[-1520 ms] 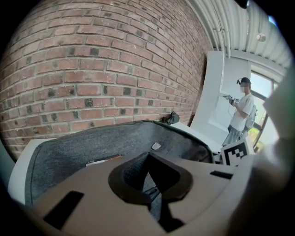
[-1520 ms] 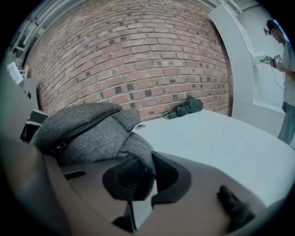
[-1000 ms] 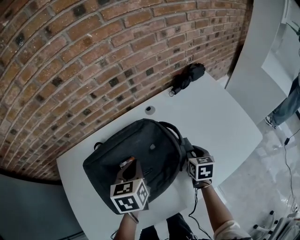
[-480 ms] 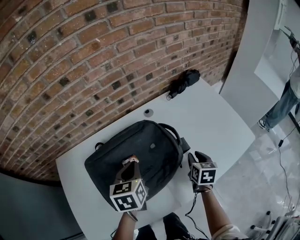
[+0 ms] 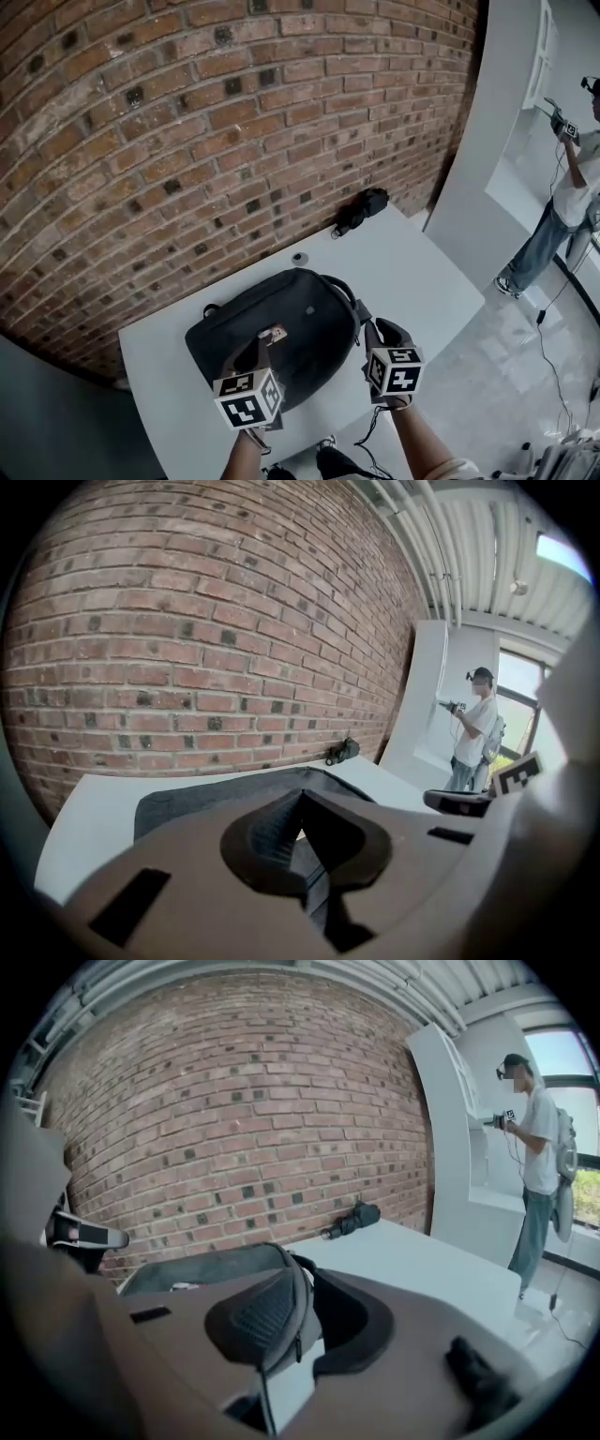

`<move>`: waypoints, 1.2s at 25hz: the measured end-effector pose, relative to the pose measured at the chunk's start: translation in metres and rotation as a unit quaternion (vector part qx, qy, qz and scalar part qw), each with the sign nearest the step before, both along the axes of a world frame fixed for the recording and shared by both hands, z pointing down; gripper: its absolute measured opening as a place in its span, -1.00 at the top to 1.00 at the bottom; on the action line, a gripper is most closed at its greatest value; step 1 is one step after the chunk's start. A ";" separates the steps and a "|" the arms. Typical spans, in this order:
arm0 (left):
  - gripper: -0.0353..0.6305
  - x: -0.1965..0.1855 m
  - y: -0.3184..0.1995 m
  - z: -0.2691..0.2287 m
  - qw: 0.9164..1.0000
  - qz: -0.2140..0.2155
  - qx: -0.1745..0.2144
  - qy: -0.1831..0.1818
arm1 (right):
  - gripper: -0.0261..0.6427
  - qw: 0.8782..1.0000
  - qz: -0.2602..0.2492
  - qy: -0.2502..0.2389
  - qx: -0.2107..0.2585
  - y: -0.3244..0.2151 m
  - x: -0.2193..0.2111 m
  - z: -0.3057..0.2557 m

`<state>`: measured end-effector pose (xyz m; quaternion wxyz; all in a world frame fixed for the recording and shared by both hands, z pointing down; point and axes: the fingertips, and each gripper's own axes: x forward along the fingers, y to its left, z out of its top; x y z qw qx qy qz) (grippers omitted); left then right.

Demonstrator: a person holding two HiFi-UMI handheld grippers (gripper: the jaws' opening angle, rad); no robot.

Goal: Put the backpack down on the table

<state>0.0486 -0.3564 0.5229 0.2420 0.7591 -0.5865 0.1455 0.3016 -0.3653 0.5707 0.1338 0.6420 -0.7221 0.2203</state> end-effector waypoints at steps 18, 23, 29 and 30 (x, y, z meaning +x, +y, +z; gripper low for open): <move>0.86 -0.065 0.038 -0.071 0.996 0.022 0.073 0.038 | 0.79 0.993 0.028 -0.001 0.111 0.067 -0.088 -0.117; 0.86 -0.072 0.038 -0.072 0.996 0.033 0.069 0.038 | 0.80 0.994 0.043 0.000 0.099 0.078 -0.090 -0.114; 0.86 -0.076 0.034 -0.070 0.996 0.036 0.072 0.033 | 0.83 0.994 0.057 0.022 0.094 0.079 -0.083 -0.111; 0.86 -0.077 0.033 -0.069 0.996 0.035 0.071 0.032 | 0.83 0.994 0.057 0.024 0.095 0.078 -0.083 -0.111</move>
